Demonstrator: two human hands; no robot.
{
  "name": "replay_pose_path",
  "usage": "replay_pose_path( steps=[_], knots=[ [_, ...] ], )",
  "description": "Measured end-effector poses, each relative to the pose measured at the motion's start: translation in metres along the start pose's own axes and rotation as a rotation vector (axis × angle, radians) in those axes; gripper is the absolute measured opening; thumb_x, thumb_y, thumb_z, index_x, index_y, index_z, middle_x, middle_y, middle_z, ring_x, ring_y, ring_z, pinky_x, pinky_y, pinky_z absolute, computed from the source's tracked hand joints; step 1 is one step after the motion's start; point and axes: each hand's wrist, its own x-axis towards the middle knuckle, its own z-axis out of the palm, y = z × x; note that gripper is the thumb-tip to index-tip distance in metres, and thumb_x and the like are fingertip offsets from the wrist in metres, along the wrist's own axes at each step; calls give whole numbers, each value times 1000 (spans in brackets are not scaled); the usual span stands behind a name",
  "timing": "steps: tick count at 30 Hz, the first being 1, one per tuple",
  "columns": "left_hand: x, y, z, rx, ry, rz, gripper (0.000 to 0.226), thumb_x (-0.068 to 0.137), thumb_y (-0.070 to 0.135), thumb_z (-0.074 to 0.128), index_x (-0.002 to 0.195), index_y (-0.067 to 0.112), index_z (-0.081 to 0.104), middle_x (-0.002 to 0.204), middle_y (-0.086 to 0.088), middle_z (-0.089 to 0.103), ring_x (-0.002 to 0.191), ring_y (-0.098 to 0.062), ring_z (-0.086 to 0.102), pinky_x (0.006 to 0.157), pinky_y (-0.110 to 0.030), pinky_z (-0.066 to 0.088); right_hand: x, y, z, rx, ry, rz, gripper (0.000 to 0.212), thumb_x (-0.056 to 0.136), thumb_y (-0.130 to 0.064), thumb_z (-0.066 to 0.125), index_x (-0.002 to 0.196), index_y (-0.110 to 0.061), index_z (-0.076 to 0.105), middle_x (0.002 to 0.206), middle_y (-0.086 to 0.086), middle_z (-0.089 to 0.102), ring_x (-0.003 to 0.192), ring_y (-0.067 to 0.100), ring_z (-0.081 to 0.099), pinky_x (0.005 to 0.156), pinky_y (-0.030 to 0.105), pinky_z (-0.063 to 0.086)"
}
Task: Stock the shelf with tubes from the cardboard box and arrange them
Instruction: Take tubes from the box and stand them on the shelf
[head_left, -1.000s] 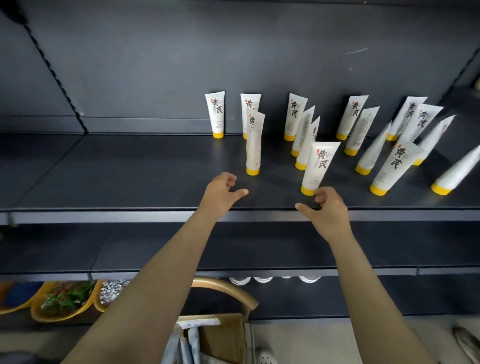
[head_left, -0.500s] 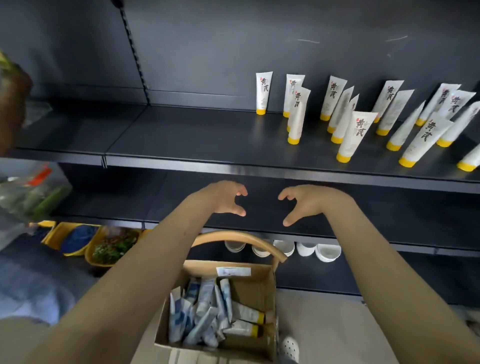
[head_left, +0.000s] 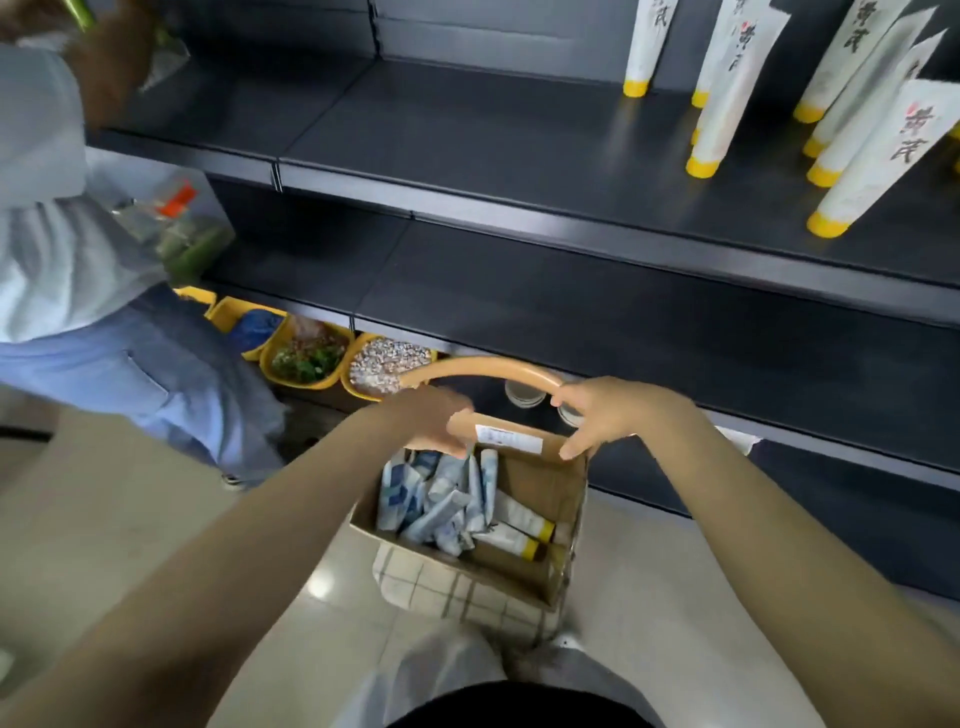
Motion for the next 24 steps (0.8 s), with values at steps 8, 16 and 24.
replay_pose_path(
  steps=[8,16,24],
  knots=[
    [46,-31,91,-78,-187,-24,67,82,47,65,139,22,40,142,-3,45,126,-22,46,102,-34,39,58,26,90,156,-118,14,77,77,-36,75,142,-22,37,145,0,40,127,19,44,102,31,40],
    [153,-87,177,-9,-205,140,82,79,47,68,146,21,29,154,-3,28,141,-24,26,112,-45,28,164,33,186,296,-177,142,70,79,-38,72,139,-24,37,134,0,49,112,19,51,91,30,46],
    [243,-83,223,193,-277,436,86,83,56,60,150,26,17,159,1,11,147,-22,6,118,-39,8,230,48,269,570,-77,426,86,78,-35,75,147,-21,27,147,7,39,132,27,39,104,42,38]
  ],
)
